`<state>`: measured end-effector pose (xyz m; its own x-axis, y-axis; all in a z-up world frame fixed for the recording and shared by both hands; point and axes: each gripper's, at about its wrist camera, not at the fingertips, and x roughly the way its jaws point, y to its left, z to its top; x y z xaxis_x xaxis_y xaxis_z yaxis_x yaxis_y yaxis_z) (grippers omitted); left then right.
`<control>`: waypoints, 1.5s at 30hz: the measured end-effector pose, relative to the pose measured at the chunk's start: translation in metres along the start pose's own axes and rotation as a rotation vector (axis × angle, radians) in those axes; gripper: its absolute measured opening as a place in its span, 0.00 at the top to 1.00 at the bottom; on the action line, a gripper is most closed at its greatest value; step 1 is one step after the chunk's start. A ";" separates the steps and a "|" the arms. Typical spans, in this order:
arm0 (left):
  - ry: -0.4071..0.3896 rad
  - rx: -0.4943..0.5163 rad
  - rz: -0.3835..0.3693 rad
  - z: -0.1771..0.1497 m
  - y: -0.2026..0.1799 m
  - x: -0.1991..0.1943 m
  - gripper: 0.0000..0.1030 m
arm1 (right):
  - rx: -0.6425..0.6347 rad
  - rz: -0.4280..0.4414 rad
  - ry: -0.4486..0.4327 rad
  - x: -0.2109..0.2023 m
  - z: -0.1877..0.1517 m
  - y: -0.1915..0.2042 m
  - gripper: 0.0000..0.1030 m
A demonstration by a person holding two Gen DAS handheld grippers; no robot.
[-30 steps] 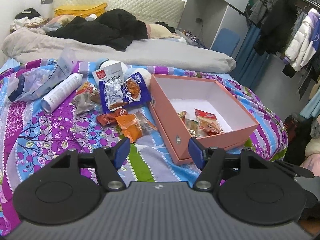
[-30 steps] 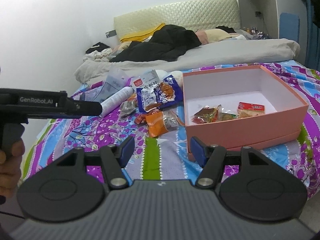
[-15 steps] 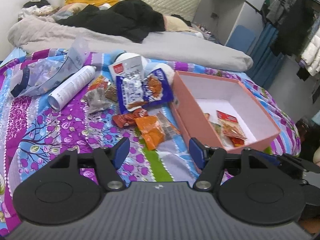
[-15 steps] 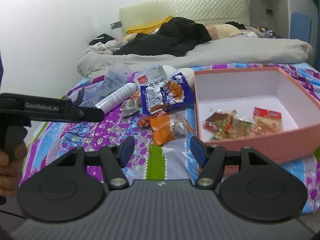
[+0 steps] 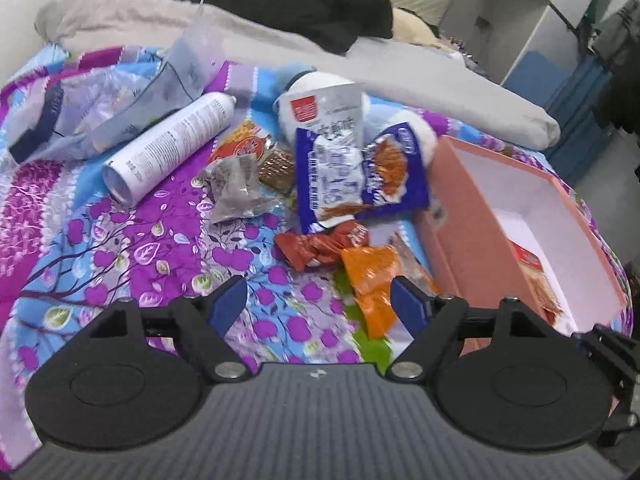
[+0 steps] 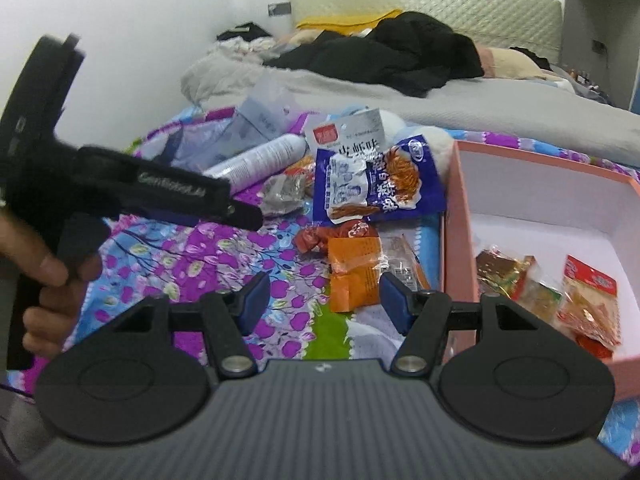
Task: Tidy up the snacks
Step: 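Grasp a grey clear packet with the left tool while the right tool grasps an orange packet, then lift the grey packet with the left tool while the right tool lifts the orange packet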
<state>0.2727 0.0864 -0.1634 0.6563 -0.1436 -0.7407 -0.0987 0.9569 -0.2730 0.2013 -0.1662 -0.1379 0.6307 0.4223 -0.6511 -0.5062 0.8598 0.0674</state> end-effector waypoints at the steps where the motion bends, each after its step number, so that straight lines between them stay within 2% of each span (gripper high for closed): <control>1: 0.007 -0.004 0.005 0.003 0.004 0.009 0.20 | -0.005 -0.005 0.009 0.008 0.000 0.001 0.39; 8: 0.031 -0.033 0.071 0.030 0.034 0.067 0.20 | -0.046 -0.065 0.068 0.066 0.005 0.001 0.36; 11: 0.028 -0.058 0.099 0.042 0.048 0.090 0.14 | -0.055 -0.075 0.087 0.088 0.008 -0.001 0.15; 15: 0.013 -0.066 0.114 0.057 0.059 0.113 0.13 | -0.066 -0.084 0.122 0.116 0.012 -0.004 0.15; 19: 0.007 -0.070 0.115 0.071 0.064 0.133 0.13 | -0.098 -0.134 0.138 0.136 0.012 -0.005 0.14; 25: 0.002 -0.089 0.113 0.079 0.068 0.156 0.14 | -0.160 -0.151 0.197 0.159 0.006 -0.007 0.13; 28: 0.018 -0.089 0.135 0.077 0.071 0.169 0.16 | -0.197 -0.168 0.203 0.165 0.001 -0.004 0.10; 31: 0.007 -0.058 0.154 0.073 0.070 0.172 0.25 | -0.253 -0.175 0.193 0.168 -0.004 0.002 0.09; 32: 0.003 -0.052 0.159 0.072 0.070 0.172 0.32 | -0.254 -0.172 0.188 0.168 -0.005 0.001 0.10; 33: 0.001 -0.051 0.163 0.072 0.071 0.170 0.40 | -0.246 -0.170 0.189 0.168 -0.005 -0.001 0.16; 34: -0.002 -0.059 0.157 0.072 0.073 0.168 0.43 | -0.245 -0.175 0.187 0.167 -0.005 -0.001 0.23; 35: -0.001 -0.075 0.142 0.071 0.075 0.166 0.49 | -0.248 -0.183 0.188 0.166 -0.004 -0.001 0.24; 37: 0.002 -0.093 0.138 0.071 0.078 0.161 0.53 | -0.253 -0.181 0.189 0.163 -0.003 0.000 0.28; 39: 0.007 -0.093 0.137 0.067 0.077 0.155 0.56 | -0.264 -0.189 0.185 0.160 -0.003 0.002 0.42; 41: 0.012 -0.097 0.124 0.062 0.075 0.148 0.58 | -0.271 -0.192 0.183 0.155 -0.003 0.002 0.43; 45: 0.025 -0.101 0.109 0.045 0.069 0.128 0.60 | -0.272 -0.183 0.189 0.143 -0.005 0.005 0.53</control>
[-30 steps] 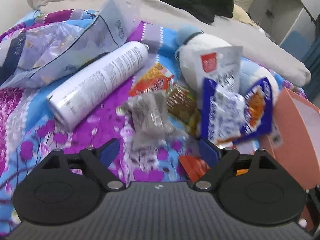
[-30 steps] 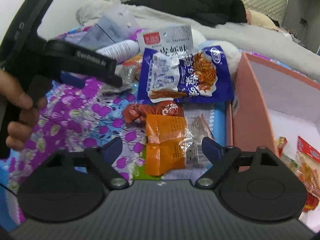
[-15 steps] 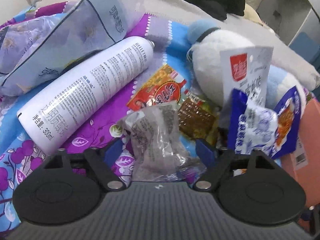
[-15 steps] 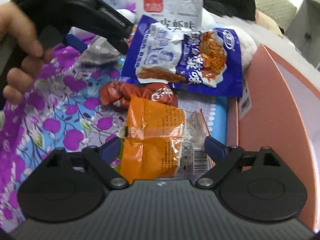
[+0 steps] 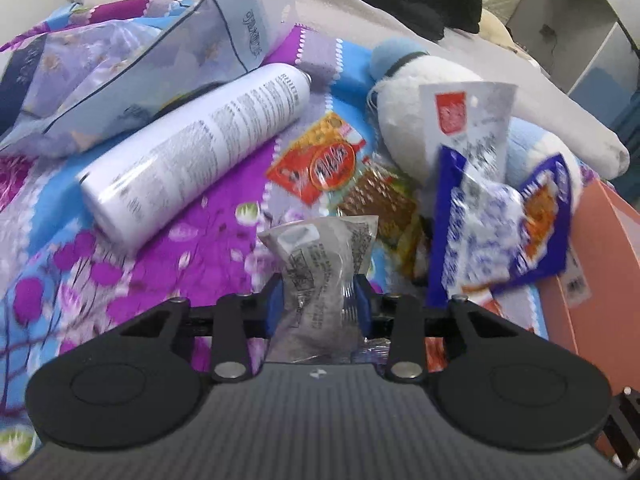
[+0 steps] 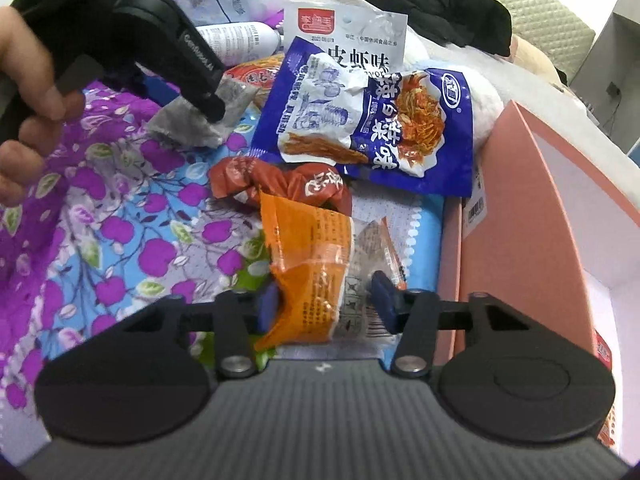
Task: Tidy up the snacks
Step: 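Lift the grey packet with the left tool while the right tool lifts the orange packet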
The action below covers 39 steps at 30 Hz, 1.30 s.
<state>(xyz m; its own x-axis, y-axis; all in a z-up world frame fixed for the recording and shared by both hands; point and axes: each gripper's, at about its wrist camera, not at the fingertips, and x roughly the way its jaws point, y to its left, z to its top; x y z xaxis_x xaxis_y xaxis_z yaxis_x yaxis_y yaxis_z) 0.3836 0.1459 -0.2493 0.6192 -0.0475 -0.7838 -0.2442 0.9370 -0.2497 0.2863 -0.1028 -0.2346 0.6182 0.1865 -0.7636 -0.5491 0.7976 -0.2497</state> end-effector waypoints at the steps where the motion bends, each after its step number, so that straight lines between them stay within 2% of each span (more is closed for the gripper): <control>1: 0.001 -0.002 -0.004 -0.005 -0.001 -0.006 0.60 | -0.001 0.003 -0.003 -0.005 -0.001 0.001 0.53; 6: 0.005 0.004 -0.018 -0.033 -0.006 -0.046 0.60 | -0.005 0.016 -0.015 -0.030 -0.009 0.005 0.57; 17: 0.039 0.032 -0.015 -0.109 -0.004 -0.127 0.60 | 0.006 0.071 -0.045 -0.092 -0.045 0.028 0.59; 24: 0.072 0.040 -0.014 -0.158 -0.006 -0.148 0.59 | 0.008 0.111 -0.058 -0.118 -0.079 0.047 0.59; 29: 0.091 0.022 0.000 -0.178 -0.003 -0.145 0.58 | 0.026 0.132 -0.058 -0.120 -0.096 0.053 0.59; 31: 0.096 0.011 -0.005 -0.180 -0.002 -0.145 0.56 | 0.056 0.154 -0.054 -0.119 -0.100 0.052 0.47; 32: 0.095 0.004 -0.012 -0.181 -0.001 -0.146 0.51 | 0.077 0.167 -0.049 -0.119 -0.102 0.050 0.35; 33: 0.090 -0.005 -0.020 -0.180 0.000 -0.147 0.46 | 0.099 0.171 -0.044 -0.119 -0.103 0.048 0.31; 35: 0.074 -0.016 -0.034 -0.180 0.001 -0.151 0.39 | 0.160 0.191 -0.042 -0.123 -0.107 0.043 0.30; 36: 0.064 -0.019 -0.033 -0.179 0.001 -0.153 0.35 | 0.196 0.206 -0.040 -0.124 -0.108 0.039 0.27; 38: 0.051 -0.024 -0.030 -0.179 0.002 -0.155 0.34 | 0.302 0.228 -0.033 -0.128 -0.112 0.029 0.20; 39: 0.052 -0.027 -0.029 -0.179 0.002 -0.156 0.34 | 0.353 0.234 -0.034 -0.131 -0.115 0.024 0.20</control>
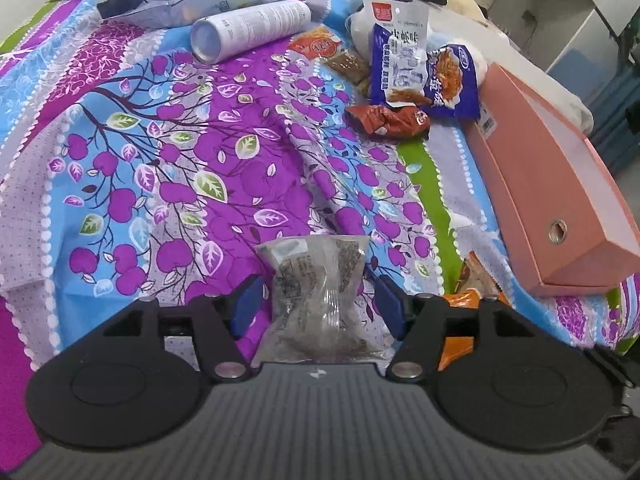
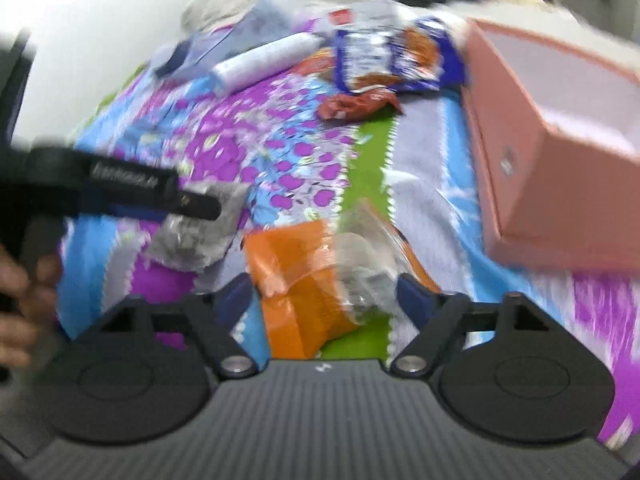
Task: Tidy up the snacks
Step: 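Lift the grey packet with the left tool while the right tool lifts the orange packet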
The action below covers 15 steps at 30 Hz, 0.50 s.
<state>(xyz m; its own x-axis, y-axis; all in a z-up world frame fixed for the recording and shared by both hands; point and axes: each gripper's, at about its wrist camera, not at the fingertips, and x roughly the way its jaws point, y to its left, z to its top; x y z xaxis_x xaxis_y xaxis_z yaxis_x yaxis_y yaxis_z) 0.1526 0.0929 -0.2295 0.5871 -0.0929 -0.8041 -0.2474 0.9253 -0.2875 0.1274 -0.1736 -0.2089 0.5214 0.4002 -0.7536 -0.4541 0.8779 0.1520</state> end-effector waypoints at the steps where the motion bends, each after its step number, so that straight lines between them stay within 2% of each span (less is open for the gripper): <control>1: 0.002 -0.004 -0.001 0.000 0.000 0.000 0.34 | 0.057 0.015 -0.005 -0.005 -0.001 -0.005 0.20; 5: 0.014 -0.019 -0.012 -0.004 0.002 0.001 0.34 | 0.239 0.062 -0.011 -0.017 -0.007 -0.020 0.20; 9: 0.020 -0.029 0.000 -0.007 0.004 0.003 0.34 | 0.425 0.085 0.006 -0.009 -0.010 -0.038 0.20; 15: 0.013 -0.017 -0.004 -0.006 0.004 0.000 0.34 | 0.575 0.103 0.033 0.016 -0.013 -0.056 0.20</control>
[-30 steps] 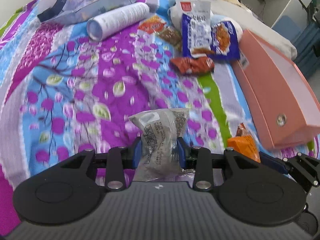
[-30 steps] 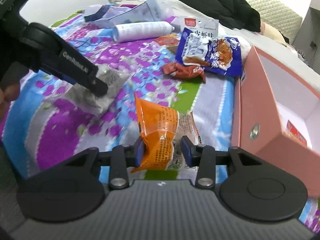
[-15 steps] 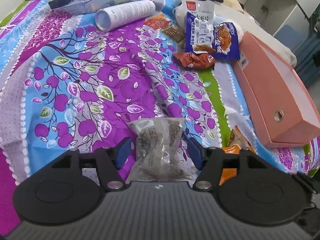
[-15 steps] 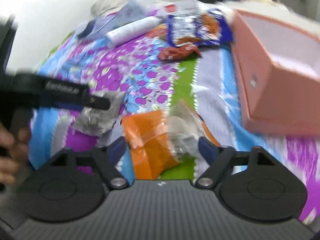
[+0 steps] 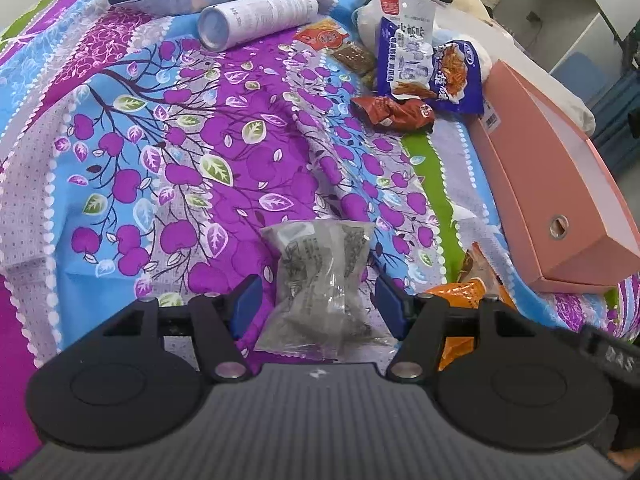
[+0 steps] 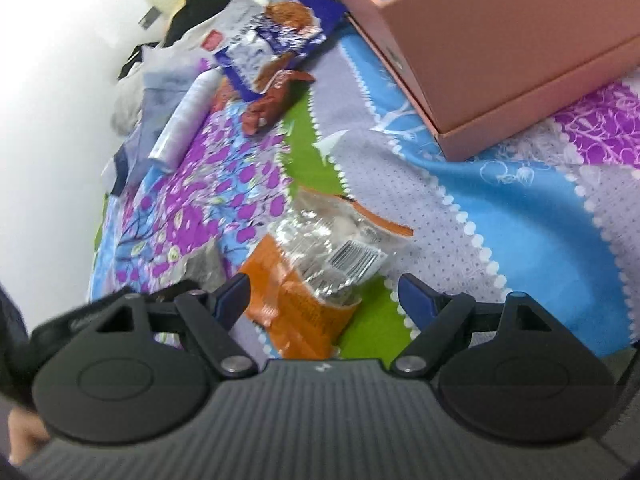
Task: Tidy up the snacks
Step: 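Lift the grey packet with the left tool while the right tool lifts the orange packet, then carry both held packets over the pink box with both tools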
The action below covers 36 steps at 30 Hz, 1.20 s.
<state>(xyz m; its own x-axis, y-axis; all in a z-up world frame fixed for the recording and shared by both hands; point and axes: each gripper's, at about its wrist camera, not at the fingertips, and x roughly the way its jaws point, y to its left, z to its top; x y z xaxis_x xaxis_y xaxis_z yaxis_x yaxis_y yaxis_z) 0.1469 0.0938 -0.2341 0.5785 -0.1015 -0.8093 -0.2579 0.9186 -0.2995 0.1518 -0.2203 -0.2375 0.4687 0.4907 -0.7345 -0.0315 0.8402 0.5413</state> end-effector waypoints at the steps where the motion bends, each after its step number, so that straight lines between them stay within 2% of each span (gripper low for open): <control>1: -0.003 0.004 0.003 0.000 -0.001 0.000 0.34 | 0.011 0.004 -0.002 0.003 0.001 -0.001 0.20; 4: -0.011 0.012 0.010 0.001 -0.003 0.001 0.34 | -0.004 -0.012 -0.003 0.010 0.002 0.002 0.20; 14: 0.038 0.014 0.024 0.004 -0.009 0.019 0.37 | -0.187 -0.086 -0.013 0.026 -0.003 0.024 0.19; 17: 0.044 0.028 0.053 0.005 -0.013 0.023 0.44 | -0.239 -0.109 -0.018 0.029 -0.004 0.030 0.25; 20: 0.052 0.035 0.046 0.007 -0.015 0.024 0.51 | -0.276 -0.118 -0.021 0.029 -0.004 0.032 0.31; 27: 0.043 0.051 0.052 0.010 -0.025 0.021 0.55 | -0.322 -0.116 -0.031 0.024 -0.001 0.033 0.43; 36: 0.010 0.058 0.024 0.014 -0.037 0.004 0.57 | -0.382 -0.143 -0.068 0.006 0.000 0.030 0.50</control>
<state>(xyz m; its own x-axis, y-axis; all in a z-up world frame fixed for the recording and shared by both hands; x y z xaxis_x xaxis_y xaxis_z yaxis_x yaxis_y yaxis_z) 0.1700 0.0651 -0.2195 0.5646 -0.0831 -0.8212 -0.2262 0.9413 -0.2507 0.1536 -0.1924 -0.2253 0.5486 0.3575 -0.7558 -0.2810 0.9302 0.2360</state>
